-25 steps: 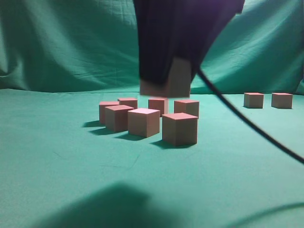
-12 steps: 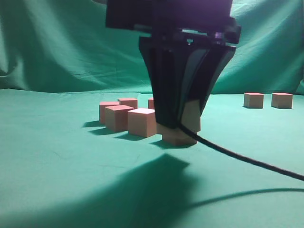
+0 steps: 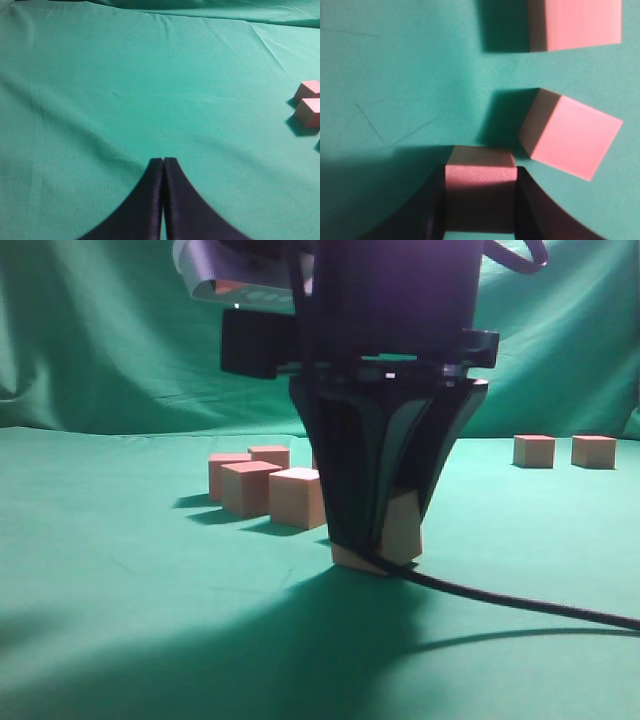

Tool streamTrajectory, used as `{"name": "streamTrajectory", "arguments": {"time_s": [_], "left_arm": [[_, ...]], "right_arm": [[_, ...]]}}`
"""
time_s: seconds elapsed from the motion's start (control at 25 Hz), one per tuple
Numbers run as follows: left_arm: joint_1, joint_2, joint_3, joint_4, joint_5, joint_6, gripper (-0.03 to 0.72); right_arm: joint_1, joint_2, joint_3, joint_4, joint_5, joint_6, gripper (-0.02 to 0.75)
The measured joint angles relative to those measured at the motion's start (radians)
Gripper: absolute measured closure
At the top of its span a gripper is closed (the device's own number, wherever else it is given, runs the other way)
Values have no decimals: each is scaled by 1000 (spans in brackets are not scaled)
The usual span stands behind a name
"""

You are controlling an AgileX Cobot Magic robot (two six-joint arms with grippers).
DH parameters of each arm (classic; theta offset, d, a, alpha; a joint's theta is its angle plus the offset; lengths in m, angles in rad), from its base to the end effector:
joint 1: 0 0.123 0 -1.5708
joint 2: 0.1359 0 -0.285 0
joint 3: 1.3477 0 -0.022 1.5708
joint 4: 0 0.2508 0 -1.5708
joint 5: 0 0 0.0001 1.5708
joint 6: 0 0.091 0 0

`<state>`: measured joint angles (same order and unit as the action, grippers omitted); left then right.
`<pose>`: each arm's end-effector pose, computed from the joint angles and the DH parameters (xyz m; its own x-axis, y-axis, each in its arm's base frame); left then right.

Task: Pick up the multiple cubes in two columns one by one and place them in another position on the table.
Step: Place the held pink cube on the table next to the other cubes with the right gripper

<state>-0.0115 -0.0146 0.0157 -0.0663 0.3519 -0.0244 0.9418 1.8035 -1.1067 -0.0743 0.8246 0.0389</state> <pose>0.0528 -0.0027 0.1770 -0.2639 -0.0835 -0.9609 0.0107 0.9959 -0.0895 0.2001 0.2666 0.1733 -0.5734 -0.8078 -0.1369 -0.8097 0.5842 -0.0556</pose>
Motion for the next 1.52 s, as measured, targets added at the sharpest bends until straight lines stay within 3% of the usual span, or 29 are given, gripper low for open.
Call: {"name": "streamTrajectory", "arguments": {"time_s": [0.72, 1.0, 1.36, 1.52], "left_arm": [[0, 0, 0, 0, 0, 0, 688], [0, 0, 0, 0, 0, 0, 688], [0, 0, 0, 0, 0, 0, 688], [0, 0, 0, 0, 0, 0, 688]], "right_arm": [[0, 6, 0, -24, 8, 47, 463], [0, 8, -5, -24, 41, 50, 169], [0, -18, -209, -35, 353, 76, 179], [0, -103, -272, -155, 385, 81, 179]]}}
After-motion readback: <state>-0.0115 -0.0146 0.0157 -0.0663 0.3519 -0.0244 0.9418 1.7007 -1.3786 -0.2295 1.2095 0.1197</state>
